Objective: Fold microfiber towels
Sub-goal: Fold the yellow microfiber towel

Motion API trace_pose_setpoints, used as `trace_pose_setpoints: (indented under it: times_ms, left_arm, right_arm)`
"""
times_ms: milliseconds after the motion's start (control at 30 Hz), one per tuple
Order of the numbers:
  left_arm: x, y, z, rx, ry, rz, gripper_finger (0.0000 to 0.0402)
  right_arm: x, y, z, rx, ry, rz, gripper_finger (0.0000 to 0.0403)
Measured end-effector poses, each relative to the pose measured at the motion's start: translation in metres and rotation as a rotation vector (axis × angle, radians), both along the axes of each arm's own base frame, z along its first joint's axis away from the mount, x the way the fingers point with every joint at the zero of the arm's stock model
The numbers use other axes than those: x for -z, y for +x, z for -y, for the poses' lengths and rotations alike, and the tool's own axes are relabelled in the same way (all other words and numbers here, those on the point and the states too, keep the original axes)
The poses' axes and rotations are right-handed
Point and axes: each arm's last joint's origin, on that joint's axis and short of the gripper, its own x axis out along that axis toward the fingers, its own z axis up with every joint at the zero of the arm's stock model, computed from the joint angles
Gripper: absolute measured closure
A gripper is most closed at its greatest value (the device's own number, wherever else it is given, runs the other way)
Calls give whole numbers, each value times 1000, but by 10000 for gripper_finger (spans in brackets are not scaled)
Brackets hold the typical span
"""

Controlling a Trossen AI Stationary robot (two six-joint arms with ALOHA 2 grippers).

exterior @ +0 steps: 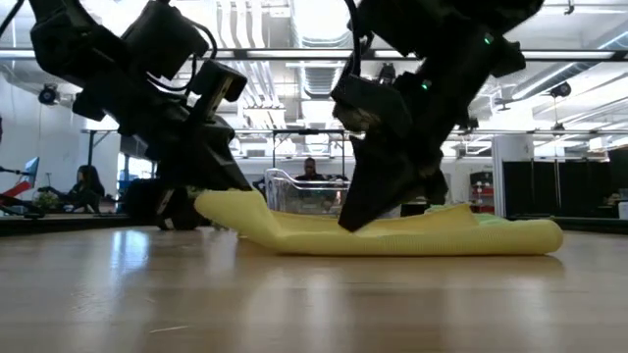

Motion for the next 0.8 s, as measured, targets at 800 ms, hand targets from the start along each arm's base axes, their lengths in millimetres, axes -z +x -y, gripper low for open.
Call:
trace_pose_setpoints:
  times_ms: [800]
  left_arm:
    - [-14,-5,1,45,-8,37,402]
  right_arm:
    - [-61,-58,17,56,-21,46,369]
